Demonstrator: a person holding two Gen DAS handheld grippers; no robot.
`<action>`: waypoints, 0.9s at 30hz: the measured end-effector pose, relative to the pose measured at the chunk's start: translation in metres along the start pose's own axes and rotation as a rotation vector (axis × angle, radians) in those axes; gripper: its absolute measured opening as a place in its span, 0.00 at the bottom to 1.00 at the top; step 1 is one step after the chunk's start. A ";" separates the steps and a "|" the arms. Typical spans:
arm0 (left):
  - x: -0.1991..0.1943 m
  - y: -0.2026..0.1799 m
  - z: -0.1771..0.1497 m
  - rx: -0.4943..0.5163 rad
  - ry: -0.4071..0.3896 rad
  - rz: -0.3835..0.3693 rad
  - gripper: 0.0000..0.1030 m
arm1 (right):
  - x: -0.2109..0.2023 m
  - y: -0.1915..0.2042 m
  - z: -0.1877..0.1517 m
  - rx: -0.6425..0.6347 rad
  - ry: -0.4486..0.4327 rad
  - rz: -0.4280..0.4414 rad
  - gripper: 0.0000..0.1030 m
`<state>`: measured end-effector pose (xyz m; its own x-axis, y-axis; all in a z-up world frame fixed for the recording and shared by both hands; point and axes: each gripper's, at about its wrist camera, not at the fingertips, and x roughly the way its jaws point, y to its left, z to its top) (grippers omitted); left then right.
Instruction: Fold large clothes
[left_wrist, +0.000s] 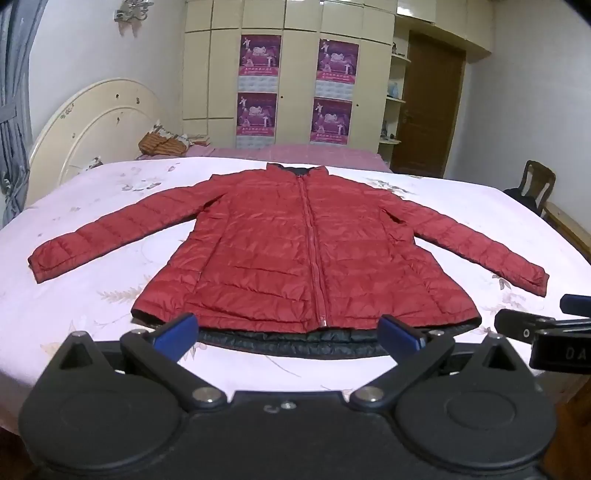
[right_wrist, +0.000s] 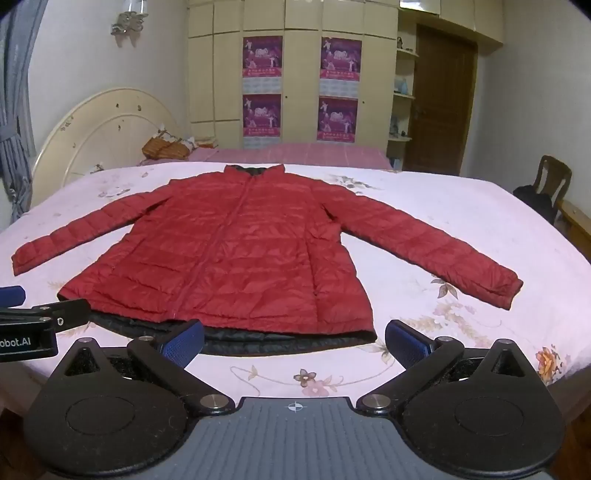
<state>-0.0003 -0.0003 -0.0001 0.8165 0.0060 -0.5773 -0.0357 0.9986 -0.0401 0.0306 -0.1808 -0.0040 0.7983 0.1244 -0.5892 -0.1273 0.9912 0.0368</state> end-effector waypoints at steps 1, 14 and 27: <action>0.000 0.000 0.000 -0.001 0.000 -0.001 1.00 | 0.000 0.000 0.000 -0.002 0.000 -0.002 1.00; -0.001 0.002 0.006 0.006 0.000 -0.002 1.00 | 0.002 0.001 0.003 0.002 -0.001 0.000 1.00; 0.002 0.002 0.006 -0.003 0.007 0.005 1.00 | 0.005 0.001 0.004 0.002 -0.002 0.003 1.00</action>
<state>0.0049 0.0020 0.0036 0.8124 0.0106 -0.5830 -0.0415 0.9984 -0.0396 0.0367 -0.1787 -0.0031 0.7995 0.1271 -0.5871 -0.1280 0.9910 0.0402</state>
